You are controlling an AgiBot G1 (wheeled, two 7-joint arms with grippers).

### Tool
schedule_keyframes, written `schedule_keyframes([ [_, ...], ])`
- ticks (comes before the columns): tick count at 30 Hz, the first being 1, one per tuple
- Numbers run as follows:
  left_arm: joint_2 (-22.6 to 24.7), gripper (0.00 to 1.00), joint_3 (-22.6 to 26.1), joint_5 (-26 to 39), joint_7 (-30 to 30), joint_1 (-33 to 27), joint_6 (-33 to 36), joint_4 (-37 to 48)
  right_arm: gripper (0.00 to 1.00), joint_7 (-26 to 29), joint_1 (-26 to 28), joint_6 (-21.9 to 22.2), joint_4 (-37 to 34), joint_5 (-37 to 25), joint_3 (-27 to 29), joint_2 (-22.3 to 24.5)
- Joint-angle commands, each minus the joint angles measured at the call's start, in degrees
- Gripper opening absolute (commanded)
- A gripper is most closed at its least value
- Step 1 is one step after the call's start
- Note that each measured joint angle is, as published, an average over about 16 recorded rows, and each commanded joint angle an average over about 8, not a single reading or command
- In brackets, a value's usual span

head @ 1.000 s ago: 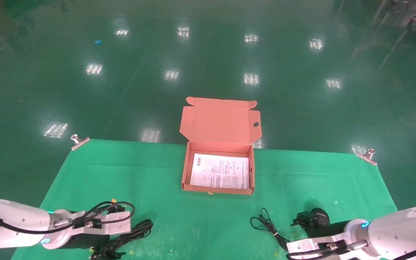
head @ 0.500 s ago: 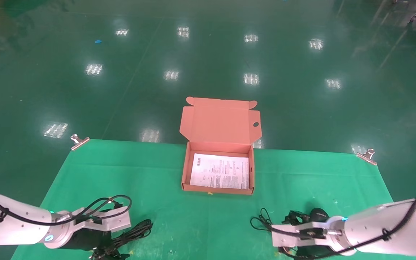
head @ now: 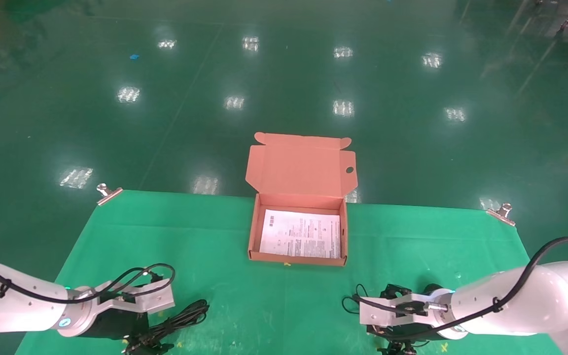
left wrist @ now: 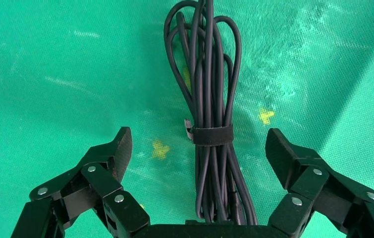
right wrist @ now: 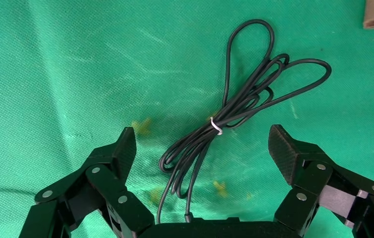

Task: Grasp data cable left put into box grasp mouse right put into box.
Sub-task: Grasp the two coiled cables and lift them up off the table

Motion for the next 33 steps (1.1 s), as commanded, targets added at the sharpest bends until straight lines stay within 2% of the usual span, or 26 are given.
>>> schedule_keyframes([
  [1,0.06,0.00,-0.03,-0.08,0.08,-0.03,-0.08,0.26,0.00,-0.04,0.03,0.13,-0.34,-0.04,-0.03,-0.18],
  [33,-0.17,0.00,0.02,0.00,-0.29,0.07,0.34,-0.79,0.00,0.10,-0.04,-0.29,0.97,0.11,0.05,0.50],
])
